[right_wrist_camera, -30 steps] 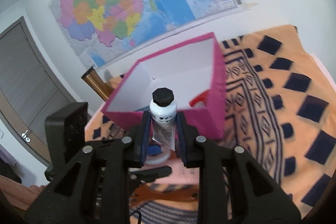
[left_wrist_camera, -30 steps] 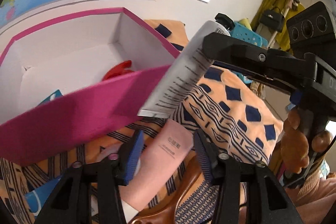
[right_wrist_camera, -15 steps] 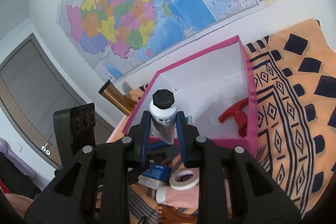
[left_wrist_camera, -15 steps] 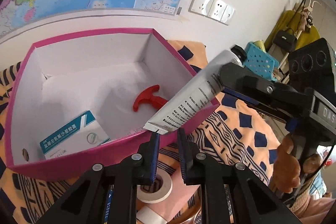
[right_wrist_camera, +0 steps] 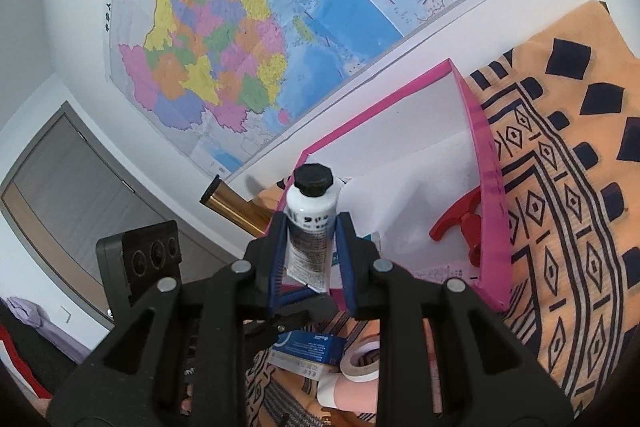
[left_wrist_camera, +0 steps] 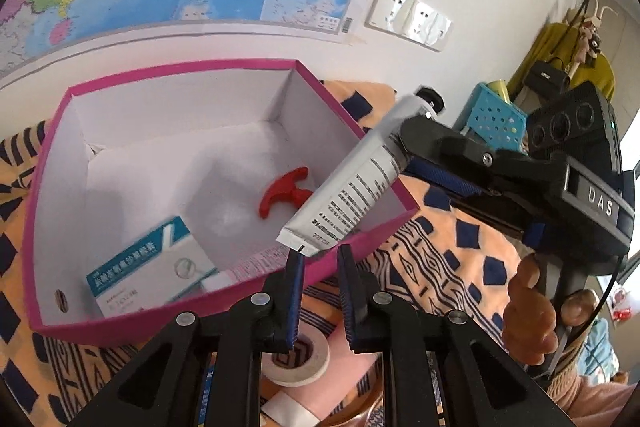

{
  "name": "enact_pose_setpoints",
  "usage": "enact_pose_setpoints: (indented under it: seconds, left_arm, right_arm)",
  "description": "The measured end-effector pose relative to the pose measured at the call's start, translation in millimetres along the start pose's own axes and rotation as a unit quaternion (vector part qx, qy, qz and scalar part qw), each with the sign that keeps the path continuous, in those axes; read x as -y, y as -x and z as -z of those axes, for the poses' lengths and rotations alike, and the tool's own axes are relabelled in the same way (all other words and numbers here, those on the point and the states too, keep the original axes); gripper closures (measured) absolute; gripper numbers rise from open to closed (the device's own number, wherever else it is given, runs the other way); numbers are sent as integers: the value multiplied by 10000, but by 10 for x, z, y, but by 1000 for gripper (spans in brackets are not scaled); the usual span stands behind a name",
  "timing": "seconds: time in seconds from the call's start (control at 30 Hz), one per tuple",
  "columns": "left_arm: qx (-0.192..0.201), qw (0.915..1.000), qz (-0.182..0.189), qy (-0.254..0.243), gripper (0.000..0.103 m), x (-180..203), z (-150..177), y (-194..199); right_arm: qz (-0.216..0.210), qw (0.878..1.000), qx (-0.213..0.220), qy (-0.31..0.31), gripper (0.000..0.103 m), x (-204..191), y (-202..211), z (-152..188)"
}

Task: Organize rigid objects
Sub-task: 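Lower the white tube into the box and open the right gripper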

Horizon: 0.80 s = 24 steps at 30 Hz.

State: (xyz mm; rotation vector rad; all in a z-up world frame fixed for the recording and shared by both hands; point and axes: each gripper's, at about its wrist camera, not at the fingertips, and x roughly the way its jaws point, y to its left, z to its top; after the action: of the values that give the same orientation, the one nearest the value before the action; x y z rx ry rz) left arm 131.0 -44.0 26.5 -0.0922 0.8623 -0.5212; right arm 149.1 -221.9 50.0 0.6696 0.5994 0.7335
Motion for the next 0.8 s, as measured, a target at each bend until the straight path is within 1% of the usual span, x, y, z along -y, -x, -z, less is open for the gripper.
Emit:
enact_pose_setpoints:
  seconds: [0.13,0.23,0.27,0.37,0.53,0.57,0.6,0.7,0.8]
  left_arm:
    - [-27,9999,-98,47,87,-49,-41,-14]
    - [-113,9997,-215,89,87,-88,-68,-68]
    - [-124,9995,-285,103,87,-102,-73,-83]
    - [-114,9993,-345,113,85,-120,-71,-104]
    - [4,9990,-449,17,84,-102,-28,-72]
    - [53,9989,-463,-13,83,-91,-7,-51]
    - [83,9989,-462,-45,79,-81,8,-32]
    - [203,9985,-490,-124,74,-64,70,36]
    - [330,9984,-434,-167,70,-46,121,125]
  right_arm:
    - [1,10000,37,-70,76,37,-23,-5]
    - [101,9998,-4,-167,74,107,-47,9]
    - [195,9996,-21,-210,73,139,-57,17]
    - [532,9982,-91,-250,73,217,-73,58]
    - [795,9964,-148,-240,67,292,-2,136]
    - [829,9963,-117,-209,67,291,34,150]
    - [841,9962,-116,-170,67,290,64,167]
    - [916,9958,-79,-60,67,288,155,224]
    - [1145,9934,1,81,67,249,233,231]
